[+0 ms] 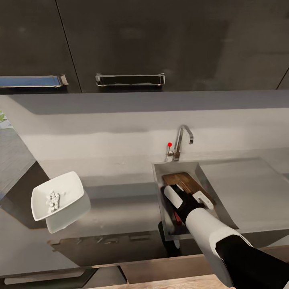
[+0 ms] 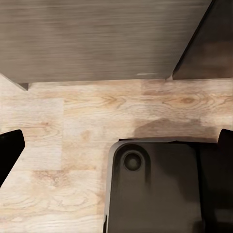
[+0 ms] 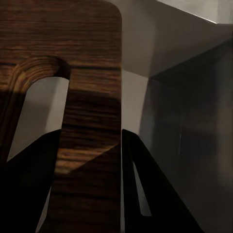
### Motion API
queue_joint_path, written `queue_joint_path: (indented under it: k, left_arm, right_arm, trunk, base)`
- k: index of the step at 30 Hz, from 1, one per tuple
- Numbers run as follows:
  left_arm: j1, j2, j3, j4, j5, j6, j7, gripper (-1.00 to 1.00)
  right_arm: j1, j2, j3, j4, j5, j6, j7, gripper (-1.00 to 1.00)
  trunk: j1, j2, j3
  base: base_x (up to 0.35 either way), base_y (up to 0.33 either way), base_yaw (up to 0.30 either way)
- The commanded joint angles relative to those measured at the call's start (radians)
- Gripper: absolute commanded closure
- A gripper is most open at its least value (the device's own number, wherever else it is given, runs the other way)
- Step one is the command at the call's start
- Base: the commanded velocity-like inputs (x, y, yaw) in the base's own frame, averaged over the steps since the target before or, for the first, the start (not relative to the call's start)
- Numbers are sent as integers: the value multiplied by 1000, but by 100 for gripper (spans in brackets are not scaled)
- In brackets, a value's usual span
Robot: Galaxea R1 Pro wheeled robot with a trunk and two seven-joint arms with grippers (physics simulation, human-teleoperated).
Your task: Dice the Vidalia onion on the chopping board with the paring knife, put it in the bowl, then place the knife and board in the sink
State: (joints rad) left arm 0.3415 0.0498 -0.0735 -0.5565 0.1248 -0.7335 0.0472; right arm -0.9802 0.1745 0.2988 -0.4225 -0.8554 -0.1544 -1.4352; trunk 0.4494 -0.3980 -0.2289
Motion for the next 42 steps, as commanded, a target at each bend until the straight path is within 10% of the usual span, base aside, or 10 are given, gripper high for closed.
queue_joint_path:
  k: [1,42]
  left_arm:
    - [1,1,-8,-2,9,-1,5,-100]
    - [1,1,-8,-2,9,-1,5,-100]
  right_arm:
    - [-2,0,6,6,-5,-11,6,100]
    - [1,0,5,151,-1,-121,218,100]
  trunk:
    - [1,-2,-2]
    - [1,-2,-2]
  base:
    - [0,0,0]
    - [0,0,0]
